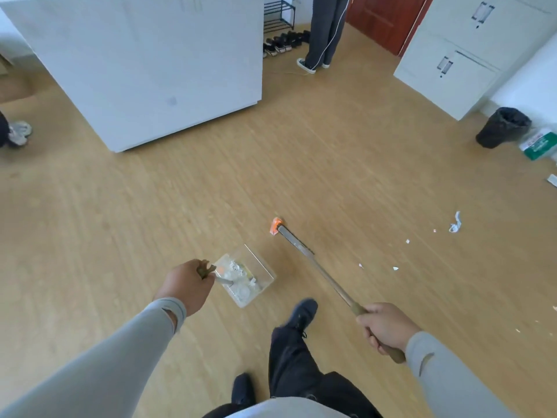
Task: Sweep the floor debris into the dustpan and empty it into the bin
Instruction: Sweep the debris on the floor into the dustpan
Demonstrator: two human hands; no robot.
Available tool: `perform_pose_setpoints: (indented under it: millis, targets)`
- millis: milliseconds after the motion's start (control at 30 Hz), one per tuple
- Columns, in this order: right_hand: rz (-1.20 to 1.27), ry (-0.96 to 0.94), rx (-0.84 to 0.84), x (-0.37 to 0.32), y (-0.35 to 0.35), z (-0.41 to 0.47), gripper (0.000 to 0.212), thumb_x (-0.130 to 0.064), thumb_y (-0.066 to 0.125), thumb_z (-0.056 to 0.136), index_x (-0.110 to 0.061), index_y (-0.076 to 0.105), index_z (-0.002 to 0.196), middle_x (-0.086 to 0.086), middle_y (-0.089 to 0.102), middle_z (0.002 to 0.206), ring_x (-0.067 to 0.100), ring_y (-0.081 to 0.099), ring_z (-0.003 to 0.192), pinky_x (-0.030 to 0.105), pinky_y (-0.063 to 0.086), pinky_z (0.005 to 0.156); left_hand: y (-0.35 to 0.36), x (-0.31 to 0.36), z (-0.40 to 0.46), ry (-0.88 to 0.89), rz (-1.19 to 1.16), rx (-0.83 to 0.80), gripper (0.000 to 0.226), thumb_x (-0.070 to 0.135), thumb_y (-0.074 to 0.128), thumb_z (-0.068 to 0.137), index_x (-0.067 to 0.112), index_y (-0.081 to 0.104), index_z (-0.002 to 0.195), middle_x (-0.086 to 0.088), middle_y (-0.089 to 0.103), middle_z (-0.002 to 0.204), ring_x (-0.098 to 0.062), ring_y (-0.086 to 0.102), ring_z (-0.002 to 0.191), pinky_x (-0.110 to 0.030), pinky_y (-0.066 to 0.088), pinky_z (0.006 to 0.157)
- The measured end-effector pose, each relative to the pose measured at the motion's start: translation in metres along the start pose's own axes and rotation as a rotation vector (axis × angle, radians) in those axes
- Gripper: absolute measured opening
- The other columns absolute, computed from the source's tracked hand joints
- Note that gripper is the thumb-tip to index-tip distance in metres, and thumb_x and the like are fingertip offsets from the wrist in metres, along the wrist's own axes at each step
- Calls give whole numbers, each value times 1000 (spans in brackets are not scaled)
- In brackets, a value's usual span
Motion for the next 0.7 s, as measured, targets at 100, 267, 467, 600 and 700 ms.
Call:
perform_pose_setpoints:
  millis: [100, 267, 467, 600, 700]
  targets:
    - [-65, -48, 23, -34, -28, 38, 22, -10, 53, 94, -16, 65, 110, 4, 61, 61, 16, 50, 48, 24, 43, 46, -1, 17, 27, -38, -11, 8, 13, 40, 60, 93, 27, 63, 95, 6, 69, 86, -19, 67, 76, -35, 59, 74]
    - [-89, -60, 13, -95, -71, 96, 31, -9, 50, 92, -27, 55, 116, 4, 64, 61, 16, 52, 50, 26, 46, 49, 5, 54, 73, -102, 37, -9, 16, 40, 61, 93, 25, 61, 85, 3, 69, 78, -21, 66, 70, -34, 59, 68]
    - [-228, -47, 17, -158, -111, 158, 21, -11, 45, 84, -9, 65, 89, 6, 64, 59, 23, 53, 49, 28, 46, 56, 31, 91, 135, -166, 7, -36, 14, 38, 61, 95, 25, 64, 96, 5, 69, 84, -17, 64, 75, -30, 53, 67]
    - [-309, -49, 27, -198, -125, 188, 12, -13, 48, 86, -15, 59, 84, 6, 65, 61, 21, 53, 47, 25, 43, 52, 54, 102, 170, -203, -6, -65, 13, 37, 60, 96, 25, 62, 100, 4, 66, 84, -18, 62, 74, -31, 50, 67]
    - [-342, -31, 7, -223, -127, 203, 35, -10, 47, 89, -15, 64, 120, 9, 66, 70, 20, 53, 52, 23, 42, 52, 68, 107, 195, -207, -25, -89, 13, 35, 59, 95, 22, 62, 98, 4, 66, 88, -17, 61, 75, -32, 51, 71]
Point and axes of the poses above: each hand's wrist, its own z-axis towards the middle knuckle, its own y-axis out of the palm, x = y × z, the point moved 10 cm from there along z, towards the middle knuckle
